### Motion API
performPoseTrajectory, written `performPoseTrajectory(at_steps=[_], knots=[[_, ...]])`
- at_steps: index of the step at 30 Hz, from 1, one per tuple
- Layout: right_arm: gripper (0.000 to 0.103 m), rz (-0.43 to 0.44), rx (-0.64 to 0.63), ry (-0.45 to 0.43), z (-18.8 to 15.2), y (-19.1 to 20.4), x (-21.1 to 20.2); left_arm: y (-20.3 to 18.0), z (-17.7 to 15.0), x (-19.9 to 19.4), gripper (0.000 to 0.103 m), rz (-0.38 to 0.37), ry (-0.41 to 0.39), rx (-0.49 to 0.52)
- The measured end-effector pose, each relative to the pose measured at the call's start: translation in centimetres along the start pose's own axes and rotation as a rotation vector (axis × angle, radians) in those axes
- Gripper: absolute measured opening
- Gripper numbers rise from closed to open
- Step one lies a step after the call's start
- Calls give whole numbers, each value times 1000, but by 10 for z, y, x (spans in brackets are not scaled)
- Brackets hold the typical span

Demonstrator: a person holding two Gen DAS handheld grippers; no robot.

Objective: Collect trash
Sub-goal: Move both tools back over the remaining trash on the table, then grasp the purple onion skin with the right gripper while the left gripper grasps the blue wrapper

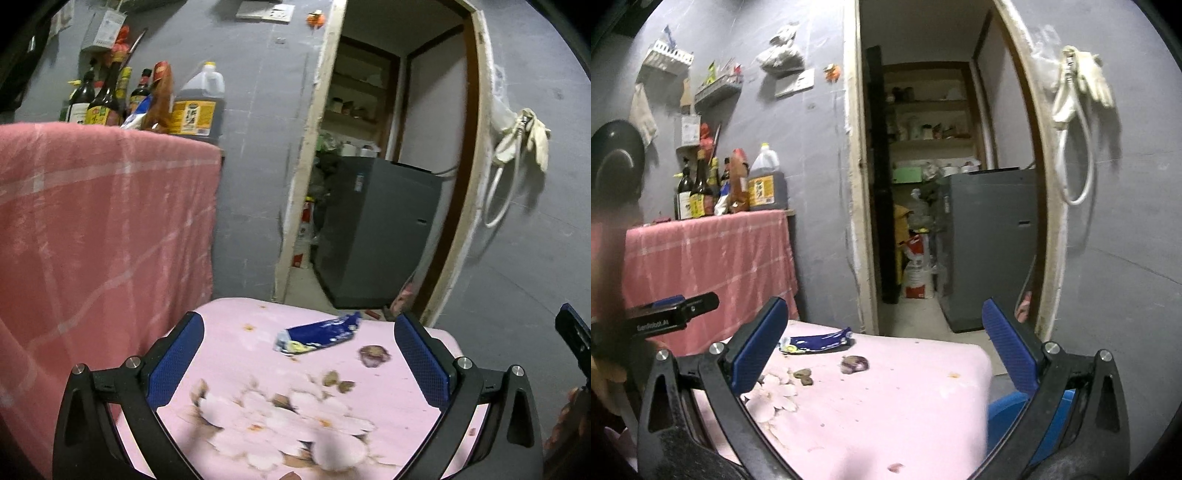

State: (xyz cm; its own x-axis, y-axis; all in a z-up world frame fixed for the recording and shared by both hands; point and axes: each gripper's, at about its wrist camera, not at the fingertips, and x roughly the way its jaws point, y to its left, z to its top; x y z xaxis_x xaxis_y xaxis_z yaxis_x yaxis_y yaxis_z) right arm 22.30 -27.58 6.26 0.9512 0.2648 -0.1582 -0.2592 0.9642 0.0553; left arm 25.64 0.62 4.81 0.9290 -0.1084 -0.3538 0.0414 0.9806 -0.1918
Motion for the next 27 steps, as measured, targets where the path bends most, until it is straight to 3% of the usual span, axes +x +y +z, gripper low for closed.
performPoseTrajectory(at_steps=[7, 15, 18, 23, 27], knots=[[103, 47, -41, 79, -11, 20, 47, 27, -1, 26, 101, 23, 52, -31], [102, 62, -69, 256, -31, 25, 102, 39, -8, 79, 100, 24, 214, -38], [95, 59, -69, 327, -37, 23, 122, 40, -11, 96, 98, 11, 260, -46], [81, 70, -88, 431, -47, 23, 145, 37, -15, 118, 68, -27, 326, -30], [72, 81, -109, 510, -55, 25, 163, 33, -18, 133, 51, -53, 380, -31]])
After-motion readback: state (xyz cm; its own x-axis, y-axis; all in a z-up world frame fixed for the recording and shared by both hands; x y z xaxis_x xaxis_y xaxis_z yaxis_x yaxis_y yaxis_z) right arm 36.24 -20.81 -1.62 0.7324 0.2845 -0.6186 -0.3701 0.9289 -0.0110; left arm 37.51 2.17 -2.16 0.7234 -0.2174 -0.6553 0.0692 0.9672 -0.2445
